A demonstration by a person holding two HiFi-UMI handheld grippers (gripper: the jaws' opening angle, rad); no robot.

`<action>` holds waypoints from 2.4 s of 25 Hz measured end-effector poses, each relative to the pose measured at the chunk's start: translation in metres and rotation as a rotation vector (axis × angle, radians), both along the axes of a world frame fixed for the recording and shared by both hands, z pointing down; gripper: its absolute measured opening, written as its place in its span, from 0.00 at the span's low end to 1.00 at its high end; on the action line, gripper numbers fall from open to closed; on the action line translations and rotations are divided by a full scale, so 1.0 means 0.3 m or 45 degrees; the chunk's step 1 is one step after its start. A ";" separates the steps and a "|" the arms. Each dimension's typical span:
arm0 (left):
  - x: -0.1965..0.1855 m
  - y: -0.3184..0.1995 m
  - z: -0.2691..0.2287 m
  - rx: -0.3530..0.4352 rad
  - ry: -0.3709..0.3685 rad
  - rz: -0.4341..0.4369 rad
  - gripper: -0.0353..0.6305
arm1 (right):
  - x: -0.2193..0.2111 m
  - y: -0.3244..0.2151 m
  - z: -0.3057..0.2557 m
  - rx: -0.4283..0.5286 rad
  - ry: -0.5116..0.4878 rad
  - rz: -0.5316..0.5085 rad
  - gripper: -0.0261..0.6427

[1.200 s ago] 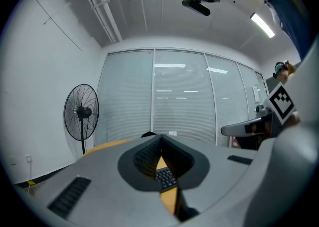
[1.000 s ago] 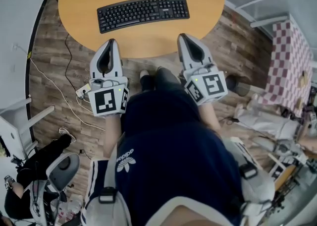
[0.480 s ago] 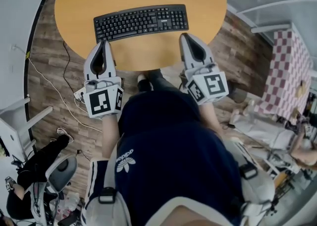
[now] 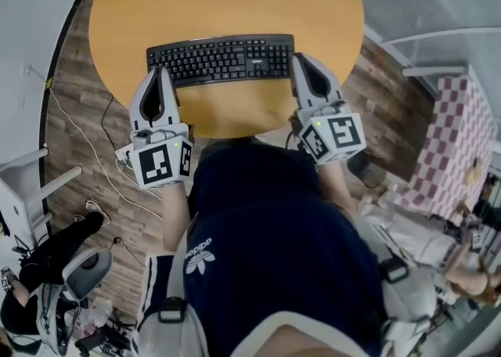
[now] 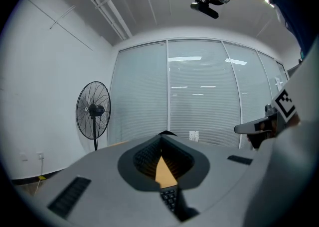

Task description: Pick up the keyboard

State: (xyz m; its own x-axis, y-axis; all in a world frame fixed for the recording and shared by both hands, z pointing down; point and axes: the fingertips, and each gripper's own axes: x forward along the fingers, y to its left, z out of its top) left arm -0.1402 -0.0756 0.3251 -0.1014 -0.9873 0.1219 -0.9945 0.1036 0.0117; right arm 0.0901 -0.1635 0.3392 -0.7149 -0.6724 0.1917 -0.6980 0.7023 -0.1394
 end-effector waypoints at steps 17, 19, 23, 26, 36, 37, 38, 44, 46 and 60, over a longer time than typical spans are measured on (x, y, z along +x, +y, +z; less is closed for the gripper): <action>-0.081 -0.077 0.036 -0.098 -0.022 0.030 0.06 | -0.037 -0.086 0.043 -0.078 -0.004 0.044 0.04; -0.099 -0.082 0.032 -0.098 -0.027 0.044 0.06 | -0.046 -0.084 0.040 -0.076 -0.001 0.061 0.04; -0.118 -0.088 0.033 -0.094 -0.027 0.074 0.06 | -0.059 -0.080 0.037 -0.067 -0.001 0.095 0.04; -0.135 -0.090 0.036 -0.091 -0.029 0.092 0.06 | -0.074 -0.077 0.038 -0.063 -0.001 0.114 0.04; -0.235 -0.100 0.072 -0.122 -0.009 0.090 0.06 | -0.114 -0.101 0.043 -0.058 0.007 0.135 0.04; -0.245 -0.104 0.083 -0.136 -0.008 0.091 0.06 | -0.111 -0.109 0.046 -0.058 0.009 0.137 0.04; -0.256 -0.107 0.097 -0.155 -0.003 0.090 0.06 | -0.106 -0.118 0.051 -0.061 0.014 0.140 0.04; -0.329 -0.126 0.181 -0.254 0.049 0.045 0.12 | -0.038 -0.186 0.128 -0.133 0.066 0.165 0.05; -0.347 -0.135 0.227 -0.290 0.107 0.040 0.15 | -0.011 -0.214 0.162 -0.173 0.069 0.176 0.13; -0.471 -0.202 0.652 -0.658 0.370 -0.006 0.25 | 0.080 -0.399 0.496 -0.444 0.209 0.194 0.18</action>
